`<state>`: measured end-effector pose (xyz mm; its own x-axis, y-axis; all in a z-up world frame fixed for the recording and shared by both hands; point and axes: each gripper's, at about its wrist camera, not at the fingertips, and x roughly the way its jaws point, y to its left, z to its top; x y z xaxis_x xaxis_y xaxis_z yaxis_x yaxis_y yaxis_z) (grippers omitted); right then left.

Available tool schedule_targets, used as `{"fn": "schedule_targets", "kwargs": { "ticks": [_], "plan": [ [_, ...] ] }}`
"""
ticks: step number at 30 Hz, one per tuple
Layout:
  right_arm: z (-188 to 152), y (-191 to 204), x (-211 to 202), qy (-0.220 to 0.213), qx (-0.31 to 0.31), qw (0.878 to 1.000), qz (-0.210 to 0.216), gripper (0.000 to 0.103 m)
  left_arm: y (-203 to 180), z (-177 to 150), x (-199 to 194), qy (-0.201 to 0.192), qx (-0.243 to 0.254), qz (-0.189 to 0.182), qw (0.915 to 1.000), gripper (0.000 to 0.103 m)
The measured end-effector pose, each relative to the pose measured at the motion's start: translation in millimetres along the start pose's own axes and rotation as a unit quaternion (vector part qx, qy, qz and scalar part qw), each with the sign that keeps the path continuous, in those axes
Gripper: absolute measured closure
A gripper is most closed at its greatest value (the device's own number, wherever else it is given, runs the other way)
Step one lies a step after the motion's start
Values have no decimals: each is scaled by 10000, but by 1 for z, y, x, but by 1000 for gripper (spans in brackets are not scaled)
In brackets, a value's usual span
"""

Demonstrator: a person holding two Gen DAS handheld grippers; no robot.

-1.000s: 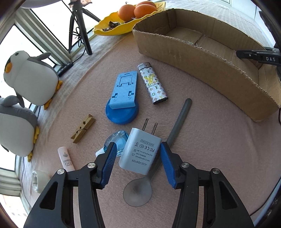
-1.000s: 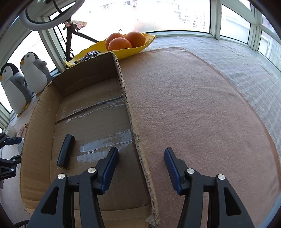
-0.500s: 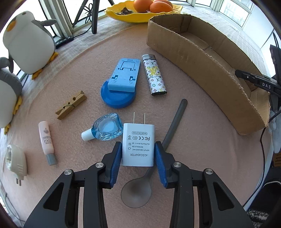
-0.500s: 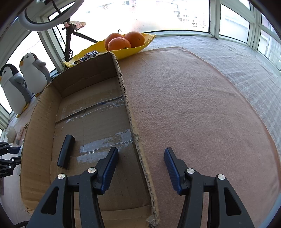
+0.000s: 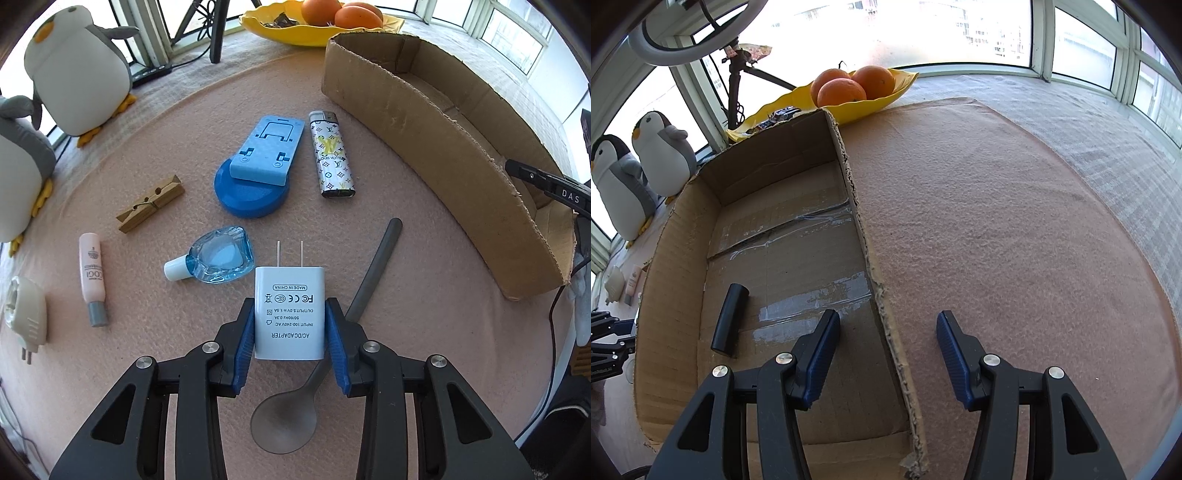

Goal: Organize rigid objects
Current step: 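Carry the white adapter with the left gripper into the box and release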

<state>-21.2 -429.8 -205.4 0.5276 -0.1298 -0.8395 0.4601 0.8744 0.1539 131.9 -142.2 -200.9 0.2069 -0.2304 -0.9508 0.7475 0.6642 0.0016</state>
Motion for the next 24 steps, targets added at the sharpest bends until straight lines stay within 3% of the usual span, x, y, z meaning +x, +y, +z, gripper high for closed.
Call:
{"fn": "schedule_targets", "kwargs": {
  "ticks": [11,24],
  "plan": [
    [0,1,-1,0,-19,10000,-28,53,-3,-12,-22,-245,-259,99,9993,69],
    [2,2,-1,1,-37,10000,-38,53,-30,42,-65,-822,-37,-86,9966,69]
  ]
}}
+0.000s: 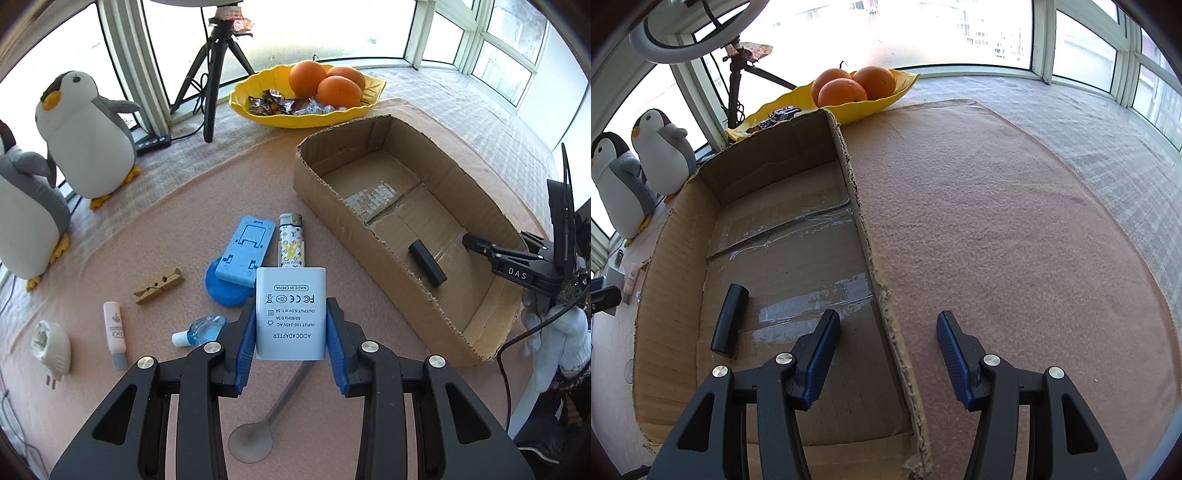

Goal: Organize rigid objects
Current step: 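Carry the white adapter with the left gripper into the box and release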

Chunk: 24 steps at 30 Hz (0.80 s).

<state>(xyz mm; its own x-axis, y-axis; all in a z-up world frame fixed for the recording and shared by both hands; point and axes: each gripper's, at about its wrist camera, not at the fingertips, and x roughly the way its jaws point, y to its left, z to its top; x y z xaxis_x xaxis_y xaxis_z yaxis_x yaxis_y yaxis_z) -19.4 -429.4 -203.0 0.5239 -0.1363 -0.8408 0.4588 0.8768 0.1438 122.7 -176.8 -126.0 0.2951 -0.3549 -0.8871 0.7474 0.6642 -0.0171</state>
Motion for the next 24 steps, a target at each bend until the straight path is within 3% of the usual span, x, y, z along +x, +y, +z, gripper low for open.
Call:
{"fn": "schedule_targets", "kwargs": {
  "ticks": [8,17,24],
  "plan": [
    [1,0,1,19,-31,10000,-13,53,-41,38,15,-128,119,-306,9994,69],
    [1,0,1,21,-36,10000,-13,53,-69,73,44,-49,173,-191,9997,69],
    [2,1,1,31,-54,10000,-17,53,-82,83,66,118,286,-78,9995,69]
  ]
}}
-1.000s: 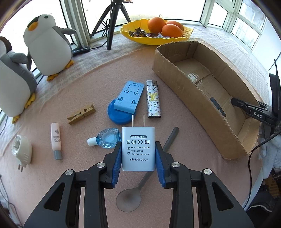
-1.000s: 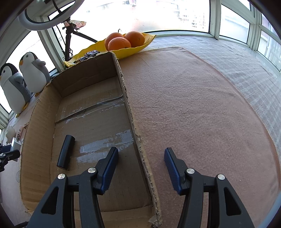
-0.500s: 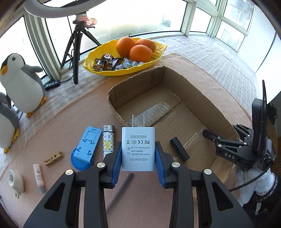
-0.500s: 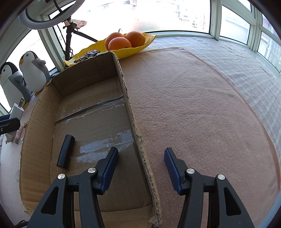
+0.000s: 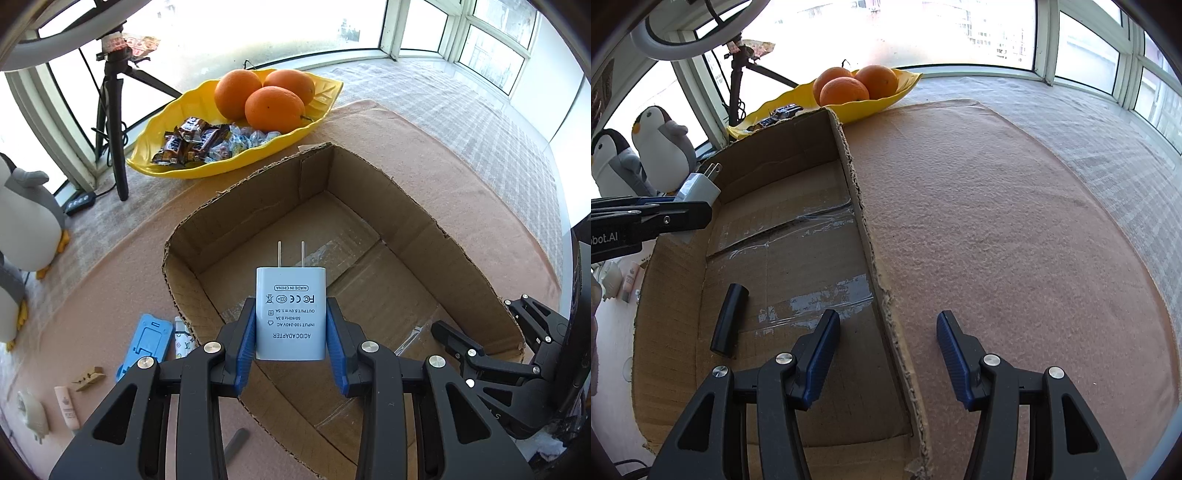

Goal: Organize rigid objects
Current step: 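Carry the white adapter with the left gripper into the box and release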

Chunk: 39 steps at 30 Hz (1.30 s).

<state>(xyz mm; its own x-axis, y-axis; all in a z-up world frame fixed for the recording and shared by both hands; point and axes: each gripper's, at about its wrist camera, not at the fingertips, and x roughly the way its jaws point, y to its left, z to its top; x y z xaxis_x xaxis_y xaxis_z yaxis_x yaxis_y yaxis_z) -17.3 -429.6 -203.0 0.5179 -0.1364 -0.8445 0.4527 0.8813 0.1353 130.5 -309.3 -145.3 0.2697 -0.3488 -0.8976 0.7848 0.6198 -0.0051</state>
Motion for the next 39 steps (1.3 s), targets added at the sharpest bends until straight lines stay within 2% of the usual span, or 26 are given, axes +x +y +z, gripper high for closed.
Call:
{"fn": "schedule_targets", "kwargs": {
  "ticks": [12,16,17,18,19,24,30,39],
  "plan": [
    [0,-1,0,-1,4,10000,-2,53,3,8,14,137,-87,55,9999,69],
    [0,-1,0,0,1,10000,0,52,4,7,16,142,-70,-86,9998,69],
    [0,-1,0,0,3,10000,0,52,4,7,15,145,-63,-102,9998,61],
    [0,-1,1,-2,5,10000,0,52,4,8,14,126,-66,-81,9999,42],
    [0,-2,1,-9,11,10000,4,51,4,8,12,71,-75,-63,9999,28],
    [2,-2,2,-6,20,10000,-3,50,5,9,1,-123,-53,-148,9998,27],
    [2,-2,2,-2,26,10000,-1,50,7,9,-6,-176,-24,-150,9997,27],
    [2,-2,3,20,-5,10000,-18,48,27,-7,-46,-497,248,103,9984,27]
  ]
}}
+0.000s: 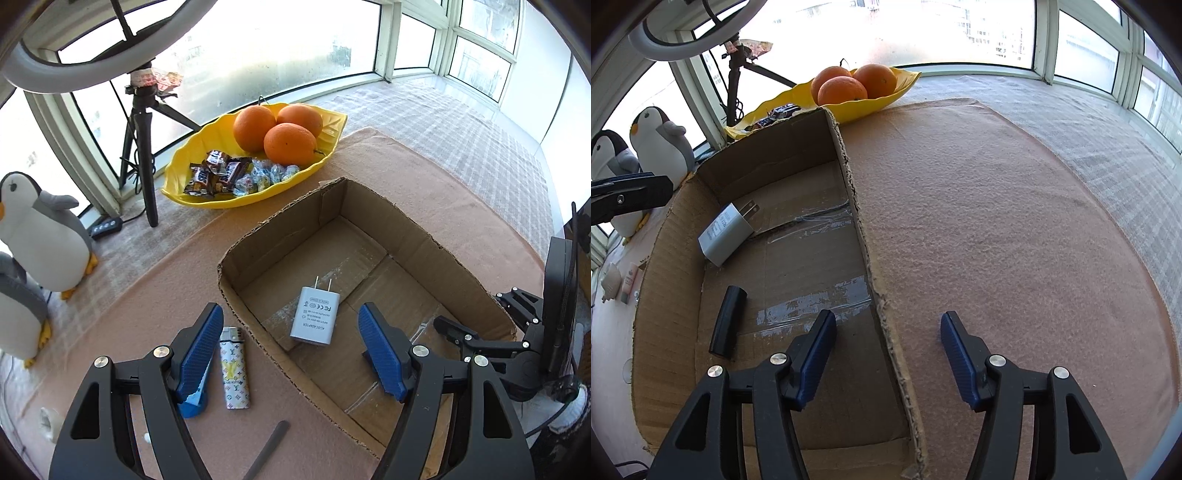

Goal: Organize rigid objects
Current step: 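Carry the white adapter with the left gripper into the box and release, then move the left gripper to the metal spoon handle and grasp it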

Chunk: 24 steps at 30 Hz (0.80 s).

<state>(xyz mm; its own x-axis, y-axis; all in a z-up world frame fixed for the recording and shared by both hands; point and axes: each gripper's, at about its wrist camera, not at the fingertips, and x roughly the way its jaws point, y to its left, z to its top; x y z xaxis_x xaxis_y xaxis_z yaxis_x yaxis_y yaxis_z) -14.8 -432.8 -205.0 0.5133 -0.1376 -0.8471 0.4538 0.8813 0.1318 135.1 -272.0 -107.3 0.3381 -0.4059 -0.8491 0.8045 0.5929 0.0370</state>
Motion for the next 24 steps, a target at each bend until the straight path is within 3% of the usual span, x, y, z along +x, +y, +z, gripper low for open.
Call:
{"fn": "schedule_targets", "kwargs": {
  "ticks": [12,16,24],
  "plan": [
    [2,3,1,25,-97,9999,-58,45,68,-88,-37,455,1,446,9980,27],
    [2,8,1,20,-177,9998,-77,44,67,-115,-41,735,246,508,9957,36],
    [1,10,1,-2,-205,9998,-83,43,54,-149,-31,1092,433,277,9927,41]
  ]
}}
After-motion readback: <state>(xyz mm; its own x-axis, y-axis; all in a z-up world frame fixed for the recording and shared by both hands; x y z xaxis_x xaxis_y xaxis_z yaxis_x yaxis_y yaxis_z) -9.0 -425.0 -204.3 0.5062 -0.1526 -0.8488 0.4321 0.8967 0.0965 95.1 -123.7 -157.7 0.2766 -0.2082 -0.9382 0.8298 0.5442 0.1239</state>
